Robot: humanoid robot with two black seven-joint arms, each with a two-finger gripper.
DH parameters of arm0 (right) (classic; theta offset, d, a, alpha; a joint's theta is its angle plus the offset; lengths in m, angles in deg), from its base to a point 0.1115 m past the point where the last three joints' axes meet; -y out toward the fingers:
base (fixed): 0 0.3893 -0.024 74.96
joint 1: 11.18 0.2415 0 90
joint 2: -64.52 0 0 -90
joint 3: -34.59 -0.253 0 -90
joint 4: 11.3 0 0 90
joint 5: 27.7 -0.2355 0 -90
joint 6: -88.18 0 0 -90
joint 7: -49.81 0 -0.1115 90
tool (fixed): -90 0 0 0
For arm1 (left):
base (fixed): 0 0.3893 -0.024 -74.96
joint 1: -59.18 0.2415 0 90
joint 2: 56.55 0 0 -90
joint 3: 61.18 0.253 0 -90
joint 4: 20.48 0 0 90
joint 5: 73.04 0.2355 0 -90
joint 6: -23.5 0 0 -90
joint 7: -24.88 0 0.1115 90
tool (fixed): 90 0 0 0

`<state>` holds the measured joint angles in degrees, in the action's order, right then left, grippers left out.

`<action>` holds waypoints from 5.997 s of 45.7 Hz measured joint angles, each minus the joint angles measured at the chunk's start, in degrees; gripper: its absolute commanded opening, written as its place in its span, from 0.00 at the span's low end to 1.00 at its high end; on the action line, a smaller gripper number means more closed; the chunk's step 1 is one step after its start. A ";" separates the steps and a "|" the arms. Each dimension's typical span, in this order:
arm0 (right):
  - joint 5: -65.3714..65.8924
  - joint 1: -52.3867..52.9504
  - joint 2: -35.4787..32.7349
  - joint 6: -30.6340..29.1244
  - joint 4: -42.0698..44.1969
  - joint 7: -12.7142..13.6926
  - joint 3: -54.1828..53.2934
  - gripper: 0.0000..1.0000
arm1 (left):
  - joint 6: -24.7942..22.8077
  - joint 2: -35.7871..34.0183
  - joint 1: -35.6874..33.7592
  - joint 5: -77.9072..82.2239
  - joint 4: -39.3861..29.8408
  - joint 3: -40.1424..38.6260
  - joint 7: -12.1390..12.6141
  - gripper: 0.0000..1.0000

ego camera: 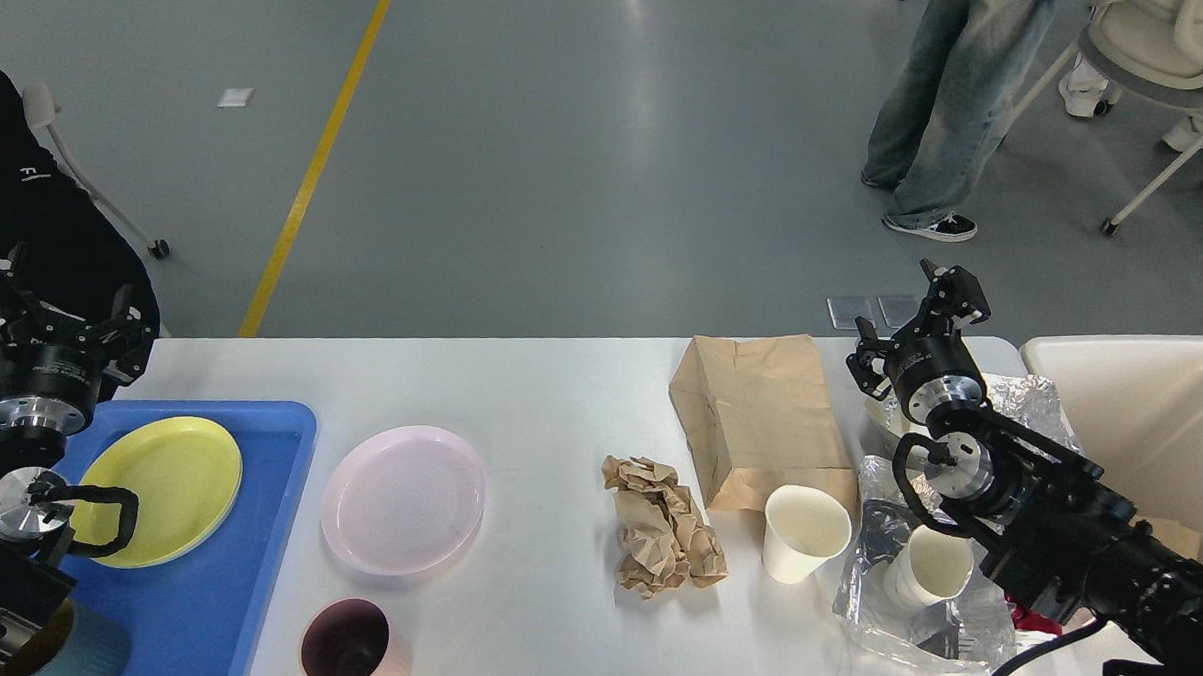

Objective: Tidy desktop
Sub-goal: 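Raise the left gripper up from the blue tray, then move the left gripper over the pink mug beside the tray, then grasp the pink mug with the left gripper, then carry the pink mug onto the blue tray and release it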

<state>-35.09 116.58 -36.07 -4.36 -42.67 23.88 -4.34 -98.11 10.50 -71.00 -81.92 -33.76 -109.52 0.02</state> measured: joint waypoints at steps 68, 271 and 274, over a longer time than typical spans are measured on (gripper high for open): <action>0.00 0.02 0.01 0.00 -0.01 0.00 0.00 1.00 | -22.53 -12.36 -20.20 10.23 -0.08 78.31 2.75 0.97; 0.00 0.02 -0.04 0.00 0.00 -0.01 0.00 1.00 | -23.39 -14.63 -58.72 22.04 -50.99 122.56 26.22 0.00; 0.00 0.02 -0.04 0.00 0.00 -0.01 0.00 1.00 | -23.39 -15.64 -56.96 21.83 -49.35 122.27 26.28 0.00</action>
<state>-35.09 116.60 -36.11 -4.37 -42.67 23.87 -4.34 -121.50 -5.14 -127.96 -60.08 -83.11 12.75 26.30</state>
